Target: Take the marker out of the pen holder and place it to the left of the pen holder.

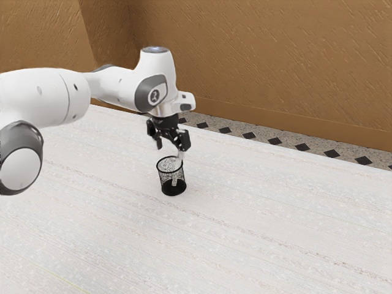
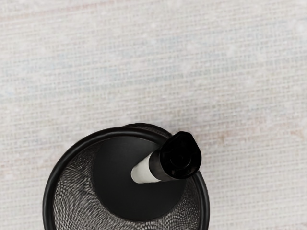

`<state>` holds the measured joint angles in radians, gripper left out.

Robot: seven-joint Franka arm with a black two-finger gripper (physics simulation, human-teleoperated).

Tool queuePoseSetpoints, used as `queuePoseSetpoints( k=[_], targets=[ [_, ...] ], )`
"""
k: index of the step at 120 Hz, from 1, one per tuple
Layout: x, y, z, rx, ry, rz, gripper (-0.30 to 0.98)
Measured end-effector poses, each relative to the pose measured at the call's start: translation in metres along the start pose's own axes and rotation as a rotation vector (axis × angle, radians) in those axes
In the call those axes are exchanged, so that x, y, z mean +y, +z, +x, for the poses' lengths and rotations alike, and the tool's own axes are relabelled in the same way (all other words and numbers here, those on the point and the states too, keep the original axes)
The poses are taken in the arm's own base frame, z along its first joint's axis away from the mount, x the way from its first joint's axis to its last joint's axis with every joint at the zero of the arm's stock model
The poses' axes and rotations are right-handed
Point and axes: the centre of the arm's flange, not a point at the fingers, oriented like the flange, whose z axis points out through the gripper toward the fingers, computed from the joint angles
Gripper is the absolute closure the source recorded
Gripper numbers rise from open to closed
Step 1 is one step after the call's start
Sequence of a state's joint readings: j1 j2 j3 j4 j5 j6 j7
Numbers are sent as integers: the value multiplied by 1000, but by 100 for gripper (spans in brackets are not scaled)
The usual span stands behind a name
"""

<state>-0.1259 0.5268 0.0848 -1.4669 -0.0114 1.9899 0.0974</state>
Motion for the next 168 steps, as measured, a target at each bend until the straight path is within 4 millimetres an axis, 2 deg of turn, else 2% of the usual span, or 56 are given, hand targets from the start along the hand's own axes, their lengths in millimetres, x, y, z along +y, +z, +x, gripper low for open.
queuePoseSetpoints(
  k=[19, 50, 74, 106, 138, 156, 168],
  targets=[
    [0, 11, 11, 48, -3, -8, 0],
    [0, 14, 19, 92, -3, -8, 0],
    [2, 14, 19, 106, -21, -48, 27],
    [0, 17, 17, 103, -24, -56, 43],
    [-3, 15, 13, 101, -32, -54, 70],
    [-7, 16, 0, 80, -46, -50, 75],
    [-11, -6, -19, 91, -60, -49, 77]
  ],
)
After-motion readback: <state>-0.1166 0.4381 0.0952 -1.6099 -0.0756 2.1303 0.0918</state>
